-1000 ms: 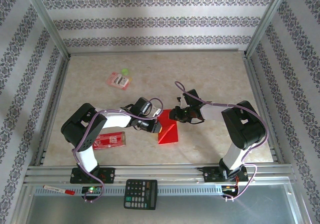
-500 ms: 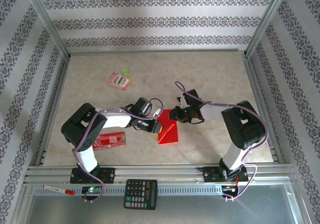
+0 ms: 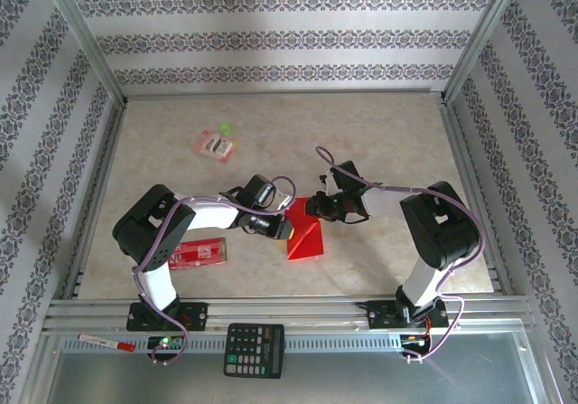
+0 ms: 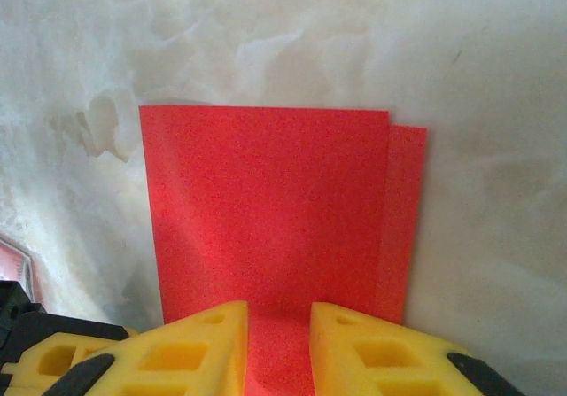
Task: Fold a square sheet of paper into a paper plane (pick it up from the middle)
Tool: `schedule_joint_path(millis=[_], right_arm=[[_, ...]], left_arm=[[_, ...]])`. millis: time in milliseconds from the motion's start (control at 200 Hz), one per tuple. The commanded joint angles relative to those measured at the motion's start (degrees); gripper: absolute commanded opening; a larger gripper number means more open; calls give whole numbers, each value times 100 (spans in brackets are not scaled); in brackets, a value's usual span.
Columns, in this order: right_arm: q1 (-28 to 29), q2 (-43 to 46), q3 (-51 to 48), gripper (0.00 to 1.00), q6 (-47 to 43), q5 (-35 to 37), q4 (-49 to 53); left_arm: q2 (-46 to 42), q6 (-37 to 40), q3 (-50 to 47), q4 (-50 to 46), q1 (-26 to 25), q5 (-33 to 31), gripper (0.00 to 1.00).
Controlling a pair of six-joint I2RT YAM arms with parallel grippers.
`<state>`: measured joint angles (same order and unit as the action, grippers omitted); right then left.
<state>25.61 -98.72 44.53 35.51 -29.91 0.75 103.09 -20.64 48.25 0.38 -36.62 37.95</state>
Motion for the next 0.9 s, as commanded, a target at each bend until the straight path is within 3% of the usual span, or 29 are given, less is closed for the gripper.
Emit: schedule_joint_path(millis=[0, 260, 445, 704, 894], right_arm=[[-78, -40, -11, 30, -231, 56, 560], [-223, 689, 238, 34, -492, -26, 1176], [36, 1432, -277, 34, 4, -93, 1048], [1019, 2157, -1434, 23, 1711, -24, -465], [1638, 2060, -1755, 17, 2285, 338, -1280]], left_arm=[[174, 81, -41, -422, 73, -353, 0], [280, 124, -34, -521, 72, -468, 0], [343, 37, -54, -479, 76, -496, 0], [467, -60, -69, -500, 73, -582, 0], [502, -78, -61, -539, 68, -607, 0]])
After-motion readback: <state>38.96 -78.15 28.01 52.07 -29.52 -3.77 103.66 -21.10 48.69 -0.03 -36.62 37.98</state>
